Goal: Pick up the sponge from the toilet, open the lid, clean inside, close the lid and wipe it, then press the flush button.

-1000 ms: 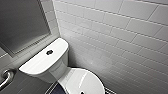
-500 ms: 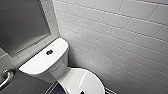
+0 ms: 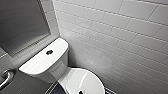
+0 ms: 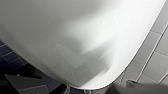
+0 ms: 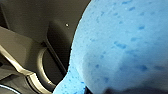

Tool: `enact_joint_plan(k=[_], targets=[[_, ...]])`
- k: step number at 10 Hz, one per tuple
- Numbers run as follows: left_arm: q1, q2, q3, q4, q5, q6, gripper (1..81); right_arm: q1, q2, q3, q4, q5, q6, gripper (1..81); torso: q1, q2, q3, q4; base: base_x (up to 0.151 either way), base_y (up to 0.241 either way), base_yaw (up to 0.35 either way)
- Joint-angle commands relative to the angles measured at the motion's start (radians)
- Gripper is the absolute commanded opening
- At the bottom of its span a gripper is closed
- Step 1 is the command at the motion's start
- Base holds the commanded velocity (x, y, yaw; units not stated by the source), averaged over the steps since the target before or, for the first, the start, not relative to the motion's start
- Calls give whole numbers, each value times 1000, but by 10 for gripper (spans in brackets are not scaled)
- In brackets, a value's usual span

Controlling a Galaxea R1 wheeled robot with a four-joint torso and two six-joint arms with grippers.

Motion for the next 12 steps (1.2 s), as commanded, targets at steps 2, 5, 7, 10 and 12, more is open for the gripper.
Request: enact_joint_plan(k=[2,5,7,10,12], targets=[[-138,5,11,1,-74,-28,811,-27,-17,-4,10,-82,2,10,0,0,0,0,0,0,0],[-138,17,-42,1,-75,-109,811,-26,-17,-7,10,-82,2,10,0,0,0,0,0,0,0],[-147,5,-27,-1,-101,-120,811,-24,-15,-7,10,-82,2,10,0,0,0,0,0,0,0],[-162,-32,37,1,-140,-131,811,-23,-9,-7,10,-83,0,10,0,0,0,0,0,0,0],[-173,-52,82,7,-155,-131,811,-20,-6,-7,10,-83,0,10,0,0,0,0,0,0,0]])
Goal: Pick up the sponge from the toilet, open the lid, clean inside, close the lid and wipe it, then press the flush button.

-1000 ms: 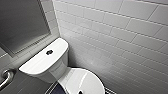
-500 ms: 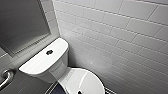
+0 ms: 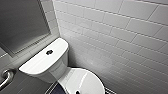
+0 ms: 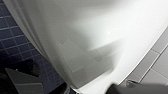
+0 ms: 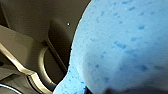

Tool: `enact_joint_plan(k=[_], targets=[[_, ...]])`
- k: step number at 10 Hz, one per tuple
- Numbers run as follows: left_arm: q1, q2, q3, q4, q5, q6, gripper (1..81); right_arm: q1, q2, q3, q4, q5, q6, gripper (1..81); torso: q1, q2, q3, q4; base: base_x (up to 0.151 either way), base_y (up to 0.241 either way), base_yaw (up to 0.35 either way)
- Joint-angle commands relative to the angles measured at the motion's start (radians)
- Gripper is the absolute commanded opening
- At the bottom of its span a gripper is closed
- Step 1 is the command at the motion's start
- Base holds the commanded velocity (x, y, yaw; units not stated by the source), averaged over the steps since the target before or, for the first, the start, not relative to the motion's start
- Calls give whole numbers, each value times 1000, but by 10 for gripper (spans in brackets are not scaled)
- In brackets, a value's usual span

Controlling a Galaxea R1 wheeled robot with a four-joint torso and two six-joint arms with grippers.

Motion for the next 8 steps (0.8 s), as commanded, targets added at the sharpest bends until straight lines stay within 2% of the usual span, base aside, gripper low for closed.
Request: enact_joint_plan(k=[1,4,6,8], targets=[[-173,-9,73,23,-119,16,811,-21,-14,-1,10,-80,0,10,0,0,0,0,0,0,0],[-175,-12,108,83,-133,16,811,-18,-11,-5,10,-80,0,10,0,0,0,0,0,0,0],[-173,-49,190,155,-187,16,811,-17,-10,-11,8,-80,0,10,0,0,0,0,0,0,0],[-175,-70,235,170,-207,19,811,-17,-5,-19,8,-80,0,10,0,0,0,0,0,0,0]])
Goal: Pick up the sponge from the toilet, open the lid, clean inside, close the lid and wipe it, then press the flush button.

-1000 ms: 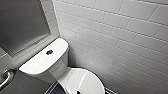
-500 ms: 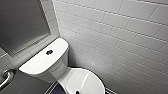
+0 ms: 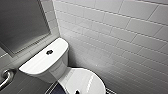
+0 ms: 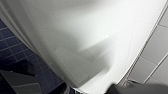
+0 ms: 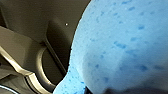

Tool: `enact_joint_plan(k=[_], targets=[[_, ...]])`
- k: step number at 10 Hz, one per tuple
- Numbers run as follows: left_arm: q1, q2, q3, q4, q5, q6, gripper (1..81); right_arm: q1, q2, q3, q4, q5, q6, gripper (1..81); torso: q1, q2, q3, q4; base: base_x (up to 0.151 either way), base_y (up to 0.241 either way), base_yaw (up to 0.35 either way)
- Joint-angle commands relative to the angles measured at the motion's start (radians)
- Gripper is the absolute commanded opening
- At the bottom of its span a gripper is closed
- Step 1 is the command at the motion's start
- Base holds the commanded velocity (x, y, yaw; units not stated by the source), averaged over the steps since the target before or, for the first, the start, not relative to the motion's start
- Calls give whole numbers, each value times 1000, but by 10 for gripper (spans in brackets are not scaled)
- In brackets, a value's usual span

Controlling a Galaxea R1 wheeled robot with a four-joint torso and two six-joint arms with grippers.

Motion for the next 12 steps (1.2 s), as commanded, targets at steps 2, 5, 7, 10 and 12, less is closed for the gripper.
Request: enact_joint_plan(k=[2,5,7,10,12], targets=[[-172,-15,121,83,-184,25,811,-23,-9,-3,8,-78,0,10,0,0,0,0,0,0,0],[-172,-73,185,81,-233,19,811,-22,-6,-3,8,-78,2,10,0,0,0,0,0,0,0],[-175,-112,236,80,-293,21,811,-22,-6,-3,8,-78,0,10,0,0,0,0,0,0,0],[-180,-159,299,84,-334,21,811,-23,-6,-2,8,-76,2,10,0,0,0,0,0,0,0],[-180,-197,342,84,-361,21,811,-22,-6,0,8,-76,2,10,0,0,48,0,0,0,0]])
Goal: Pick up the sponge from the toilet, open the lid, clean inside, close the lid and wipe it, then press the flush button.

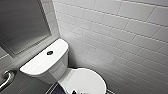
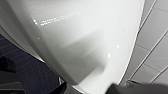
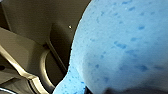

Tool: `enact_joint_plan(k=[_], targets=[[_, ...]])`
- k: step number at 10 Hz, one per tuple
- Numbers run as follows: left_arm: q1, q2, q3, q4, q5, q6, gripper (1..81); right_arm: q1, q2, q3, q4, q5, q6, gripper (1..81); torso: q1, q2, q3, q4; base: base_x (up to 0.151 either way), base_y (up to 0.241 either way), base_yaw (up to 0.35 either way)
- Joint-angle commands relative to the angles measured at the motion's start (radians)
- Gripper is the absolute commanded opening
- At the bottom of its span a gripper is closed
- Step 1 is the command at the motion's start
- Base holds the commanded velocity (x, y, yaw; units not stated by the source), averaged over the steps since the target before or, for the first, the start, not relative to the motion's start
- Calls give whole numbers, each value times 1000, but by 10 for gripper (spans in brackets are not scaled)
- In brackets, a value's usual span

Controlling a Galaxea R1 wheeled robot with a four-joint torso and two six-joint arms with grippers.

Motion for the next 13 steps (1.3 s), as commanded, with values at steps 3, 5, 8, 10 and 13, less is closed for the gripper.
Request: enact_joint_plan(k=[3,5,8,10,13], targets=[[-190,-72,117,51,-269,26,811,-21,-15,3,9,-78,1,10,0,0,38,0,0,0,0],[-188,-116,149,22,-284,24,811,-22,-14,2,9,-76,1,10,0,0,47,0,0,0,0],[-188,-202,204,-53,-364,24,811,-24,-11,2,9,-76,1,10,0,-1,46,0,0,0,0],[-185,-239,230,-78,-384,24,811,-24,-11,0,9,-76,1,10,0,-1,46,0,0,0,0],[-185,-273,264,-165,-432,15,811,-22,-7,0,9,-78,1,10,0,-1,46,0,0,0,0]])
